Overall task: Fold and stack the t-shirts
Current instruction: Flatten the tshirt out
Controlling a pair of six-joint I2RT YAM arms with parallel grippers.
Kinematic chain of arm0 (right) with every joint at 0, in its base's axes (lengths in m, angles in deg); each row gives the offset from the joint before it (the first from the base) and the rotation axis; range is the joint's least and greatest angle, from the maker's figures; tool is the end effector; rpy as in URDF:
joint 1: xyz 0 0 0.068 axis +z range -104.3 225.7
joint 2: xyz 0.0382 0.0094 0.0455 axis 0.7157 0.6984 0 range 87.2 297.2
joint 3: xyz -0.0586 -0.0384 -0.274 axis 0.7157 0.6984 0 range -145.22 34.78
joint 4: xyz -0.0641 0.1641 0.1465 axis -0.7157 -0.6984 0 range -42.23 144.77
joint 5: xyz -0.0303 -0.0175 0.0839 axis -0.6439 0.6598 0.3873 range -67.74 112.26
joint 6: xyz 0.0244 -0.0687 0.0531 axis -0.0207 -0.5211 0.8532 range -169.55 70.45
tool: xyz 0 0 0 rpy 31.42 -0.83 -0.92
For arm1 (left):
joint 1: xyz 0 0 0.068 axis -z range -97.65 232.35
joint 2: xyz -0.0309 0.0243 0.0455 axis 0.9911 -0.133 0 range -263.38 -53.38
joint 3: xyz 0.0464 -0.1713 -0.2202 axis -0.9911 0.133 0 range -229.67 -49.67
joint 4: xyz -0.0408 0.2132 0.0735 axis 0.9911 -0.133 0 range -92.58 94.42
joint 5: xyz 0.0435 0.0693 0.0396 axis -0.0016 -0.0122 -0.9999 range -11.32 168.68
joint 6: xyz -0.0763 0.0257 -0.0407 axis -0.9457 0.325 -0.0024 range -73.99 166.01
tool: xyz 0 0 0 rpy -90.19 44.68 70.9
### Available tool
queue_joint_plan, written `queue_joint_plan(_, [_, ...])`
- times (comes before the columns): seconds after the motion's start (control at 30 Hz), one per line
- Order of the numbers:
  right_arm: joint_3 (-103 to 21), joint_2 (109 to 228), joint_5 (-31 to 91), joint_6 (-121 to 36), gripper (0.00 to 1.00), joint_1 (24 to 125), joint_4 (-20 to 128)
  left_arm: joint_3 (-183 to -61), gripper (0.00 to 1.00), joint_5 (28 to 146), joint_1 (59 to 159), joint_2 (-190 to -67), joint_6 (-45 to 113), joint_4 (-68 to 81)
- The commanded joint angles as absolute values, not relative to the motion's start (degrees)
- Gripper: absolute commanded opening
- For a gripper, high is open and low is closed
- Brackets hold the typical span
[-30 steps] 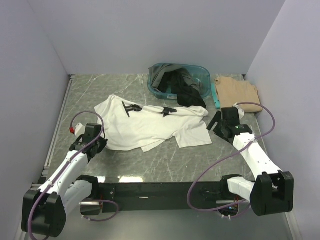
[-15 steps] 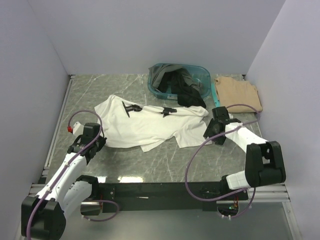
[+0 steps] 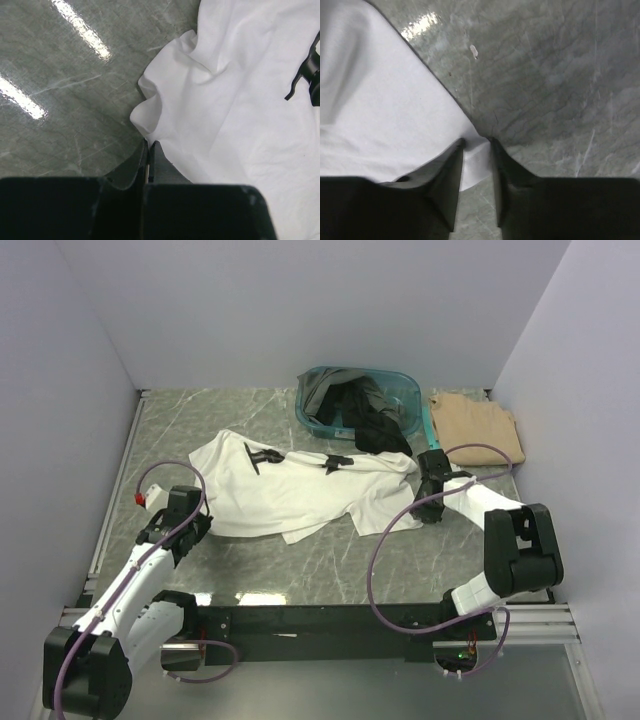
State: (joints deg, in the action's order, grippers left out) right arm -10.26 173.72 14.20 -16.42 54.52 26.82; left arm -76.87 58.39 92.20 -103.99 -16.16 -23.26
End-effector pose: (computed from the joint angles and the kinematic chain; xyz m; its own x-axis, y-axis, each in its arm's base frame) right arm 0.2533 0.0278 0.1491 -0.8311 0.4187 -0.3660 0.4193 0.9041 0.0822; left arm 0.1590 0.0008 0.1807 -0.3099 -0.7881 -0.5318 -0.7032 0.5664 -0.4296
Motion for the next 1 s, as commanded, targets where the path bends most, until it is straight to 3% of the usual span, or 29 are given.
queue_joint_plan(0.0, [-10.75,175.53,14.70,-16.15,0.30,55.01,28.57,-78.49,0.01,56.36,92.20,-104.00,-15.95,-23.70])
queue_joint_plan(0.23, [-9.61,171.93,14.70,-16.24,0.10,55.37,27.87,-78.32,0.01,56.44,92.20,-103.13,-16.74,-23.88])
queue_joint_plan(0.47, [-6.80,169.29,13.39,-16.33,0.00,55.90,27.96,-78.49,0.01,57.32,92.20,-103.65,-16.30,-24.23])
queue_joint_plan(0.67, [-5.56,162.18,14.26,-18.43,0.00,56.24,29.10,-79.72,0.01,58.99,92.20,-103.04,-15.60,-24.49])
queue_joint_plan(0.97, [-12.92,139.24,14.00,-20.89,0.00,56.33,29.98,-89.20,0.01,59.88,92.20,-92.15,-15.60,-25.02])
